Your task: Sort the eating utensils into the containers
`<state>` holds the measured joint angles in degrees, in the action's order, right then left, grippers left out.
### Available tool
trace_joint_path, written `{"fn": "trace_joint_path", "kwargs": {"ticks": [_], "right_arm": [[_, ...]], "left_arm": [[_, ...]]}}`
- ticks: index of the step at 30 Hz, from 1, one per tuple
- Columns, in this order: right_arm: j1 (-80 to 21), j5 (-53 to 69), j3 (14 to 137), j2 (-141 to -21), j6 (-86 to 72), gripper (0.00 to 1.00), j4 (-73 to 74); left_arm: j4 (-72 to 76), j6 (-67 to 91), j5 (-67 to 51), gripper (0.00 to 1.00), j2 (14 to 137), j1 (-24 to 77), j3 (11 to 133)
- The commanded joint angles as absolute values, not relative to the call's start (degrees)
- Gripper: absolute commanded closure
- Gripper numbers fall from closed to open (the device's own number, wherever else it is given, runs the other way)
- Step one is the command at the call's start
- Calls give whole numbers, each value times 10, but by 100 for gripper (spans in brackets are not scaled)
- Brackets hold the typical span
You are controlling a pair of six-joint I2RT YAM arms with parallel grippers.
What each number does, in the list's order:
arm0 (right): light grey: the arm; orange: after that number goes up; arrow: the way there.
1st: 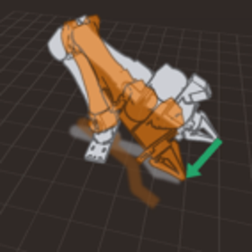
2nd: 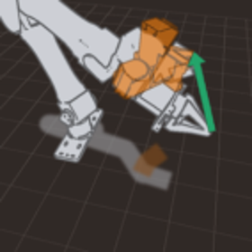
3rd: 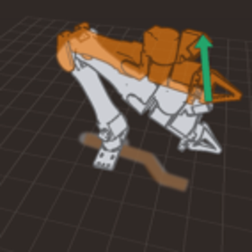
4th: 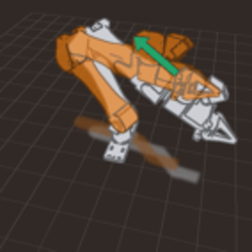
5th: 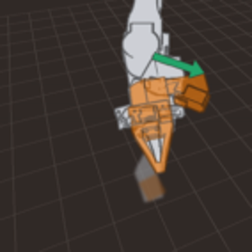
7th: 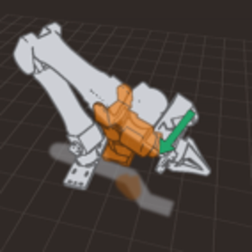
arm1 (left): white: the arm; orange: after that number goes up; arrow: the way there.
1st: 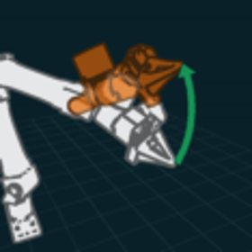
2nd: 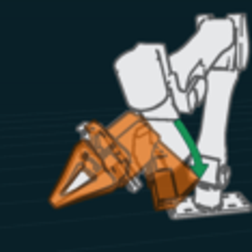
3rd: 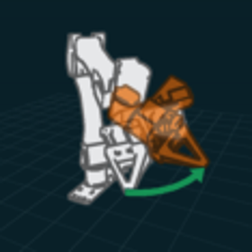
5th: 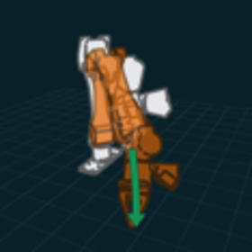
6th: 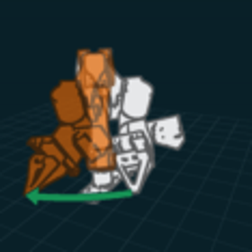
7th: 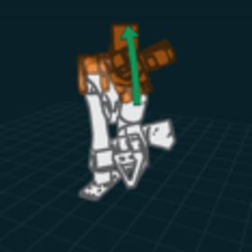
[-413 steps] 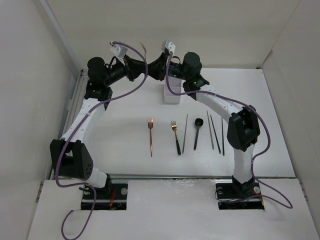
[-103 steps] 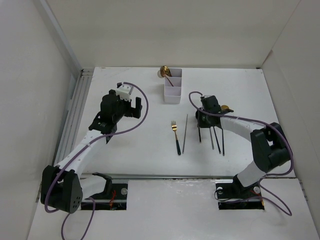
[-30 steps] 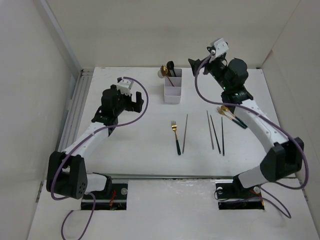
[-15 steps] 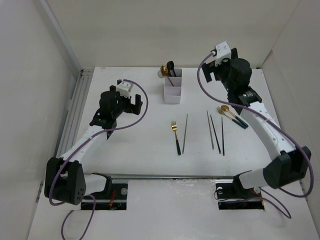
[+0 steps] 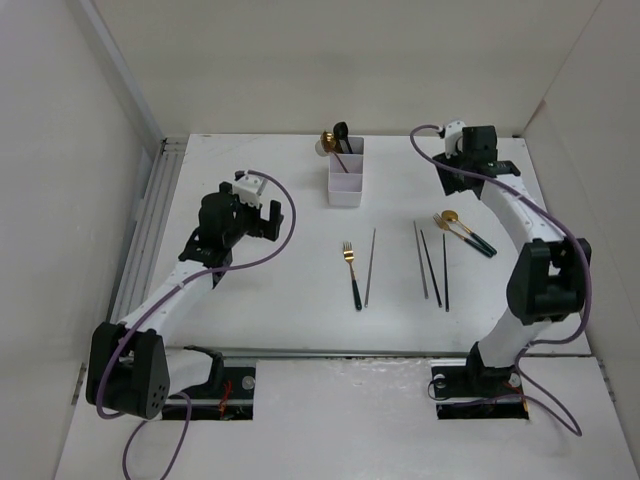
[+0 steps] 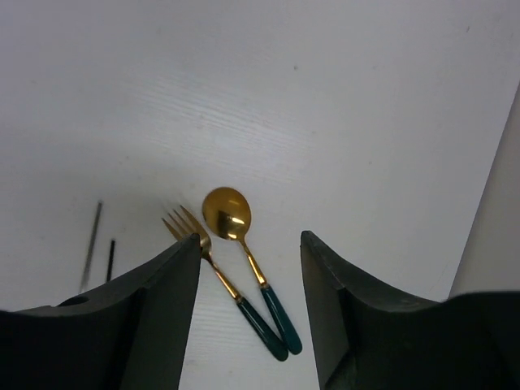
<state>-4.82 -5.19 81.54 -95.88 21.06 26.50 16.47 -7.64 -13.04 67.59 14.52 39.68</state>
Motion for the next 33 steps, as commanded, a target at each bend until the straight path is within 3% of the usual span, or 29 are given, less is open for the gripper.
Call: {"fn": "trace_joint_path", "kwargs": {"ticks": [1, 3, 13, 22, 33], "right_arm": [[-7, -35, 846, -1012, 236, 43, 346], [12, -24, 852, -1032, 245, 48, 377], [35, -30, 823, -1068, 278, 44, 381], [54, -23, 817, -1107, 272, 52, 386], [67, -39, 774, -1114, 261, 53, 386]], "left_arm": [[193, -85, -130, 0, 650, 143, 386], [193, -85, -125, 0, 650, 143, 386], [200, -91, -120, 0, 662, 143, 386], [206, -91, -120, 0, 673, 143, 392], [206, -91, -120, 0, 684, 143, 392]]}}
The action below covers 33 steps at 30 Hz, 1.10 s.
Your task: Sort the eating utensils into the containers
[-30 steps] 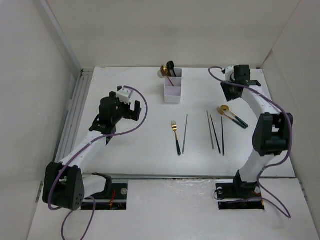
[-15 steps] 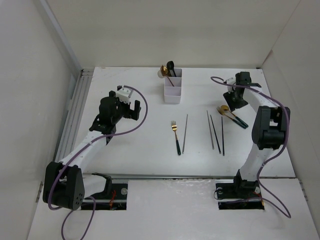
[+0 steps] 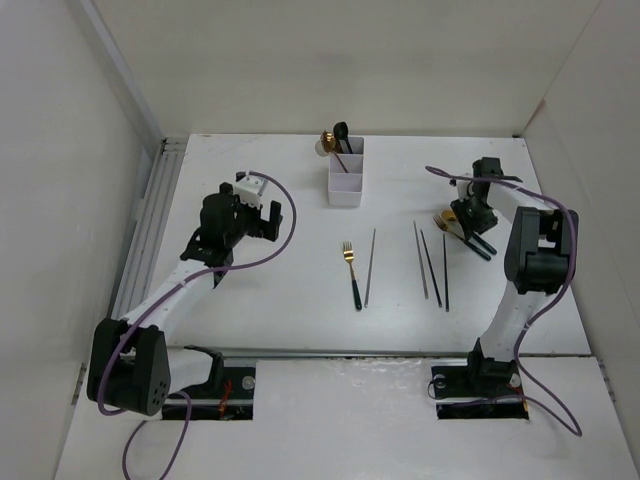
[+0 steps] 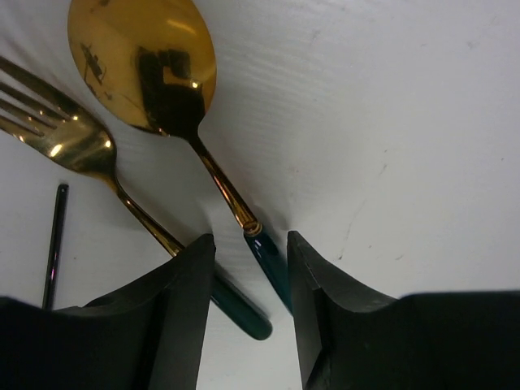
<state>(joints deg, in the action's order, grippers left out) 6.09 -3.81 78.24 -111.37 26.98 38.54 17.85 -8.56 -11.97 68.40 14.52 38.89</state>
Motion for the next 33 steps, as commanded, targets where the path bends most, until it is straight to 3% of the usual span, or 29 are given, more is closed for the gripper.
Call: {"fn": "trace_joint_path", "kwargs": {"ticks": [1, 8, 11, 12, 13, 19, 24, 27, 33], "right_arm": [[67, -39, 768, -1114, 261, 53, 386], [83, -44, 776, -1121, 266, 59, 372], [83, -44, 794, -1138, 266, 74, 390], [83, -44, 804, -1138, 266, 93, 390], [83, -44, 804, -1145, 266, 100, 398], [83, -49, 815, -1117, 261, 100, 393], [63, -31, 863, -1019, 240, 100, 370], [-2, -24, 877, -942, 222, 100, 273], [-143, 81, 805, -910, 139, 100, -160]], "left_arm": [[206, -91, -120, 0, 684, 143, 392], [211, -91, -120, 0, 684, 143, 392], [211, -91, -120, 0, 684, 143, 392], [211, -91, -120, 0, 684, 143, 392], [211, -91, -120, 0, 684, 143, 392], [211, -91, -120, 0, 684, 143, 392], [211, -91, -120, 0, 694, 143, 392], [216, -91, -120, 0, 700, 143, 397], [221, -79, -96, 0, 717, 143, 409]]}}
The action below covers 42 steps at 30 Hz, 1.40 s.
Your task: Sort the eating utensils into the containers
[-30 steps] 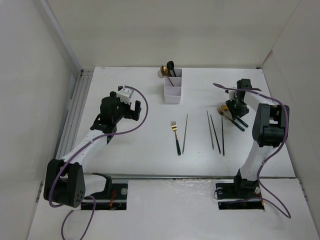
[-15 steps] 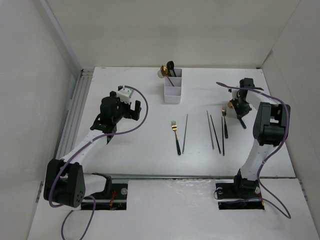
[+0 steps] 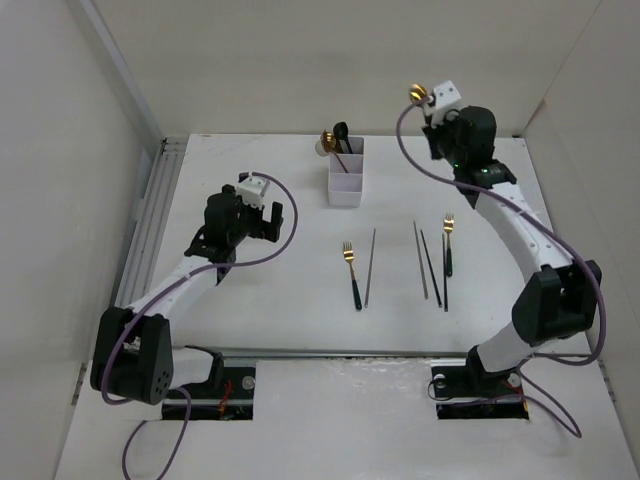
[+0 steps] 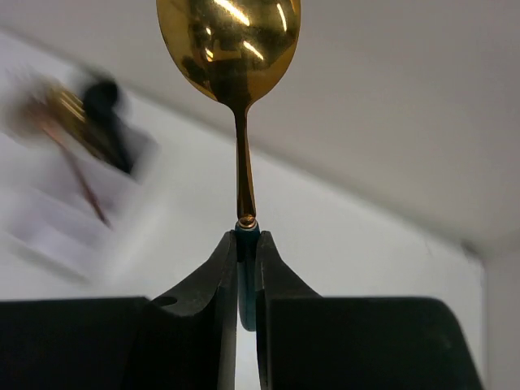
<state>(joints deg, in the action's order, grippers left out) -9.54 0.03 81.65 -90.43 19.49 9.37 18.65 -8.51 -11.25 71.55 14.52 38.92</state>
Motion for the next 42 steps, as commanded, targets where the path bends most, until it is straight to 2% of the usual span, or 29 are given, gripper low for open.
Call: {"fn": "trace_joint_path", "kwargs": {"ticks": [1, 2, 7, 11, 15, 41, 42], "right_arm": [[-155, 89, 814, -949, 106, 100, -200], [-166, 100, 825, -973, 91, 100, -269], [-214, 165, 948, -1146, 25, 100, -435], [-227, 171, 983, -1211, 19, 100, -529], [-227, 151, 1010, -1258, 12, 100, -506], [-215, 27, 931, -1275, -4, 100, -468], [-215, 27, 931, -1275, -4, 96, -468]], "left_arm": [[221, -66, -91, 0, 717, 143, 409], [221, -66, -91, 0, 723, 143, 414], [208, -52, -83, 0, 743, 143, 432], [197, -52, -71, 0, 770, 143, 454], [191, -52, -60, 0, 793, 143, 471], [196, -57, -60, 0, 831, 127, 499], [196, -57, -60, 0, 831, 127, 499]]}}
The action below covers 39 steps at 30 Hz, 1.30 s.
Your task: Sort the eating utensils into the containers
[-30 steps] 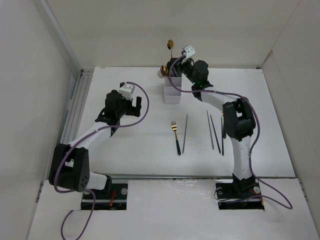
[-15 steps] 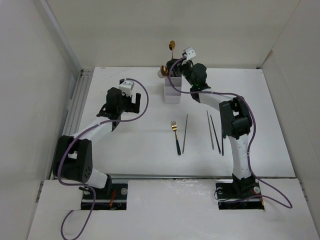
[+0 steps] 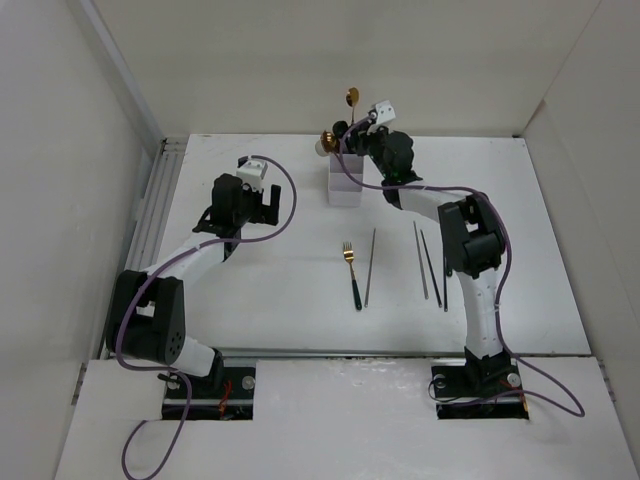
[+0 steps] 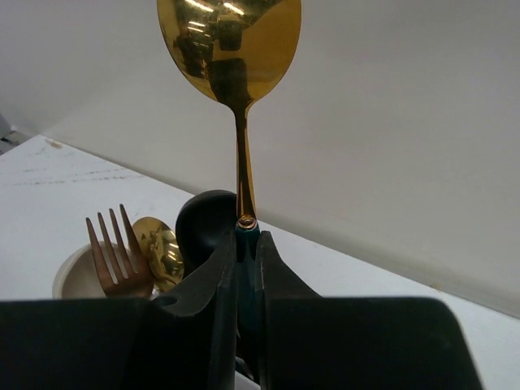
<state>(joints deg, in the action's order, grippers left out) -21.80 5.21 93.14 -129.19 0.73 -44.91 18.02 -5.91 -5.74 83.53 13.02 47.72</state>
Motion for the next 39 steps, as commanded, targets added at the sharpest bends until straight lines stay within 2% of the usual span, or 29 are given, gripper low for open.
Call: {"fn": "trace_joint_path", "kwargs": {"ticks": [1, 3, 6, 8, 11, 15, 19, 24, 27, 28, 31, 33, 34, 39], "right_arm": [[-210, 34, 926, -1269, -4, 92, -468], [-210, 53, 920, -1264, -4, 81, -463], [-210, 63, 908, -1252, -4, 71, -458], [-210, 63, 900, -1246, 3, 53, -452], [-205, 69, 875, -1228, 3, 37, -446], [-205, 69, 832, -1149, 3, 33, -446], [-192, 55, 793, -1028, 3, 25, -361], [-161, -46, 854, -950, 3, 25, 78], [-144, -54, 849, -950, -8, 39, 269], [-139, -54, 819, -950, -16, 47, 297], [-107, -10, 728, -947, -50, 47, 328], [-77, 21, 682, -919, -84, 53, 293], [-50, 50, 664, -911, -94, 53, 285], [-34, 19, 613, -891, -108, 54, 295]], "left_arm": [[196, -57, -60, 0, 831, 127, 499], [196, -57, -60, 0, 831, 127, 499], [196, -57, -60, 0, 824, 127, 499], [196, -57, -65, 0, 824, 127, 499], [201, -57, -65, 0, 813, 127, 494], [201, -57, -77, 0, 801, 127, 483], [219, -57, -83, 0, 776, 127, 464], [242, -46, -93, 0, 744, 127, 426], [255, -31, -93, 0, 727, 127, 398], [255, -31, -93, 0, 727, 127, 392], [249, -25, -98, 0, 710, 133, 377], [233, -25, -98, 0, 695, 138, 371], [226, -25, -98, 0, 695, 144, 371], [203, -18, -98, 0, 669, 149, 357]]}}
